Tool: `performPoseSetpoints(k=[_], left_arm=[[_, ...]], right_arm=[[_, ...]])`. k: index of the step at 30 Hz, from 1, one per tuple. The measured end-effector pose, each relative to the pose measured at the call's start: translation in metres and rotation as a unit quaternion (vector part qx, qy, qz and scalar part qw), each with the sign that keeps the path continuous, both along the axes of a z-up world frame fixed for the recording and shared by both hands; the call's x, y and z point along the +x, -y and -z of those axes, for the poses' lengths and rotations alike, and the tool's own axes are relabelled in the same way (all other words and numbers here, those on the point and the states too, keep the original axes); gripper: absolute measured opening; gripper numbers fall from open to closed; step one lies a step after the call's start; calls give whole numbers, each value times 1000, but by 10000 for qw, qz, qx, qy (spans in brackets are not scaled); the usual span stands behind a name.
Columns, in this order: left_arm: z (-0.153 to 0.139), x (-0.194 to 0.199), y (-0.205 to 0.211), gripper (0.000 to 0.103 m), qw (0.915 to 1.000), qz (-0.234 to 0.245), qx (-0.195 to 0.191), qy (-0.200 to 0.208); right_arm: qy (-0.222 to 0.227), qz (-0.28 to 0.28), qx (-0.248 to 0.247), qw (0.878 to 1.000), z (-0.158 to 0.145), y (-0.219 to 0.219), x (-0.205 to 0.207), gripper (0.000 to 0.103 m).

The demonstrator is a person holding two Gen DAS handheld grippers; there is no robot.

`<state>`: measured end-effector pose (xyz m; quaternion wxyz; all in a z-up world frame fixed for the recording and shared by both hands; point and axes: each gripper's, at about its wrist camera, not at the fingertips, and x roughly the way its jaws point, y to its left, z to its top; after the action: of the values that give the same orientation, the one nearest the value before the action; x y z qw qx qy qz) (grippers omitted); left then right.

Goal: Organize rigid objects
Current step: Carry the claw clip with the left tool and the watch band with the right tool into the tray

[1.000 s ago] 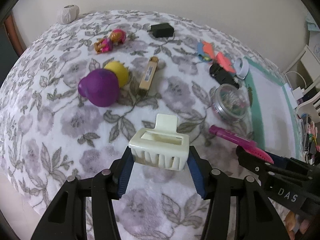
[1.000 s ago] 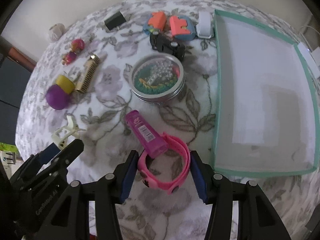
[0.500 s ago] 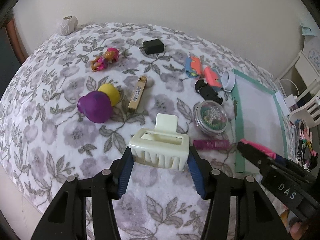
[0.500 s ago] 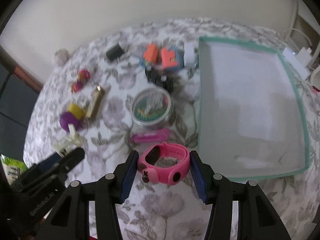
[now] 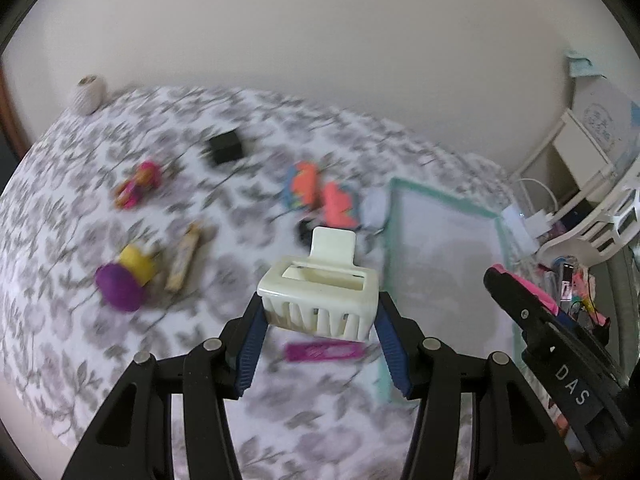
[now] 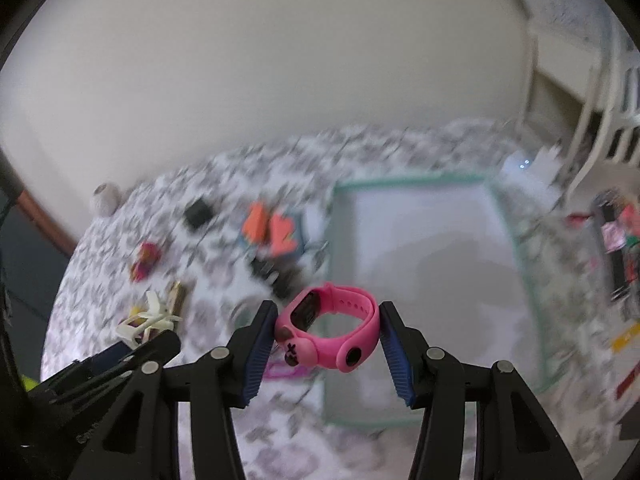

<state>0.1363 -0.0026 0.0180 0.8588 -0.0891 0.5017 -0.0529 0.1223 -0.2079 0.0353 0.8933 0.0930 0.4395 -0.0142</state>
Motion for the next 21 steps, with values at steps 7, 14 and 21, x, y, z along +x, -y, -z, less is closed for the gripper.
performPoseSetpoints(k=[7, 14, 21], left_arm=[[13, 23, 63, 55, 9971, 692, 242, 189], [51, 43, 106, 55, 9907, 1317, 332, -119], [76, 61, 130, 55, 9870, 1537, 376, -274]], right_arm=[[71, 573, -398, 9975, 7, 42, 15, 55], [-609, 731, -446, 9945, 59, 86, 39, 55], [-995, 713, -435, 9915, 96, 110, 54, 55]])
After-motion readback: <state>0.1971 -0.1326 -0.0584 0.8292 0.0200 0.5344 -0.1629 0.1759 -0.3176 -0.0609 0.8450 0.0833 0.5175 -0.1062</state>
